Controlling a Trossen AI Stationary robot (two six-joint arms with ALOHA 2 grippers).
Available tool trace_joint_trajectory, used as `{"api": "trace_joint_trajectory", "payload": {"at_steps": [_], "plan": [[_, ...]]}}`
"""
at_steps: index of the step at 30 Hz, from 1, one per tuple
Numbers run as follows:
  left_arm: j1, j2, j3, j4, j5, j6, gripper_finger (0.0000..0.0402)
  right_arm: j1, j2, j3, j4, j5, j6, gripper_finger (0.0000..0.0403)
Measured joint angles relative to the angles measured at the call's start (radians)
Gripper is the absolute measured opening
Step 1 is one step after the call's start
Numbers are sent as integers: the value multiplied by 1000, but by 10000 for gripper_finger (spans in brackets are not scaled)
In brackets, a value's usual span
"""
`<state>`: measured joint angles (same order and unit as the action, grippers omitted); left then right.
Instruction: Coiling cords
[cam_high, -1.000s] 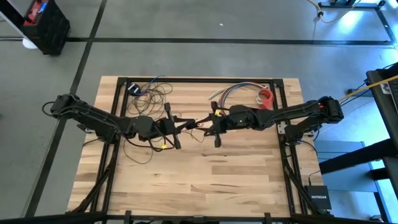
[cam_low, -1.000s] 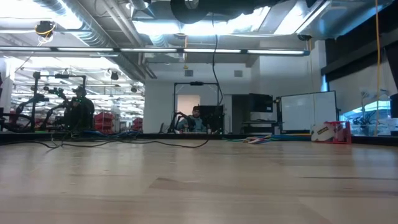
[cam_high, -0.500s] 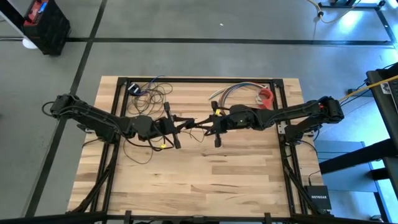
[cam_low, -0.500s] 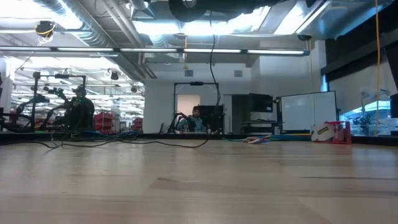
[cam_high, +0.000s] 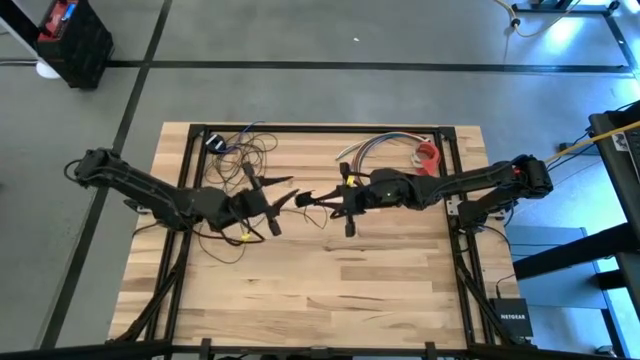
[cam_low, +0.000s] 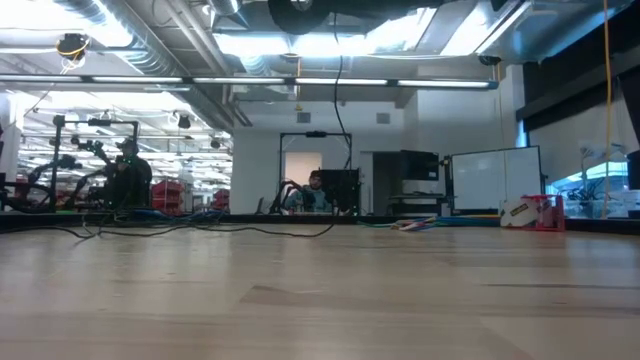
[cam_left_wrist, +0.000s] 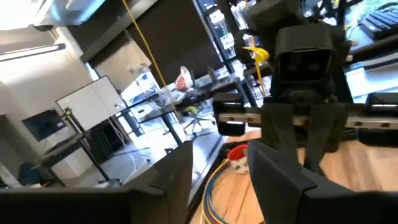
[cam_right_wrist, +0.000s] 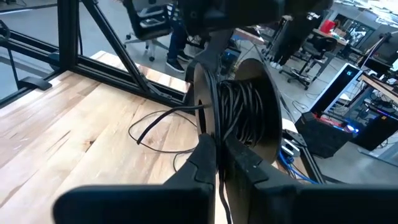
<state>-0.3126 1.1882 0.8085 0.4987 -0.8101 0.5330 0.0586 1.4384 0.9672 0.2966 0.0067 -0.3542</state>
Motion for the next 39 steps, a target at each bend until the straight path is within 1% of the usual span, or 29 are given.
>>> {"api": "trace_joint_trajectory", "payload": {"at_steps": [2, 5, 7, 11, 13, 14, 16, 18, 21, 24, 27, 32, 33, 36, 37, 39], "plan": [[-21, -19, 0, -41, -18, -1, 150, 0, 0, 0, 9, 0, 0, 16], [-53, -45, 0, -185, -39, -47, 152, 0, 0, 0, 30, 4, 0, 16], [-67, -57, 0, -297, -58, -138, 149, 0, 0, 0, 48, 22, 0, 16], [-77, -50, 0, -535, -65, -371, 141, 0, 0, 0, 90, 37, 0, 16], [-78, -31, -4, -589, -65, -473, 137, 0, 0, 0, 124, 45, 0, 16], [-78, -17, -17, -581, -65, -503, 136, 0, 0, 0, 146, 54, 0, 16], [-78, 17, -55, -512, -61, -521, 133, 0, -1, 0, 188, 70, 0, 16], [-71, 57, -97, -388, -59, -506, 132, 0, -1, 0, 223, 72, -2, 16], [-44, 126, -143, -162, -52, -455, 131, 0, -1, 0, 259, 72, -16, 16], [-2, 187, -155, -3, 9, -403, 131, 0, -1, 0, 267, 72, -20, 16], [44, 232, -155, 112, 87, -395, 131, 0, -1, 0, 260, 72, -20, 16], [122, 280, -155, 194, 96, -412, 131, 0, -1, 0, 249, 72, -20, 16], [134, 286, -155, 204, 112, -423, 131, 0, -1, 0, 248, 72, -20, 16], [156, 295, -155, 196, 249, -440, 131, 0, -1, 0, 245, 72, -20, 17], [158, 295, -155, 188, 280, -444, 131, 0, -1, 0, 242, 72, -21, 17], [159, 295, -155, 177, 296, -451, 131, 0, -1, 0, 241, 72, -21, 17]]}}
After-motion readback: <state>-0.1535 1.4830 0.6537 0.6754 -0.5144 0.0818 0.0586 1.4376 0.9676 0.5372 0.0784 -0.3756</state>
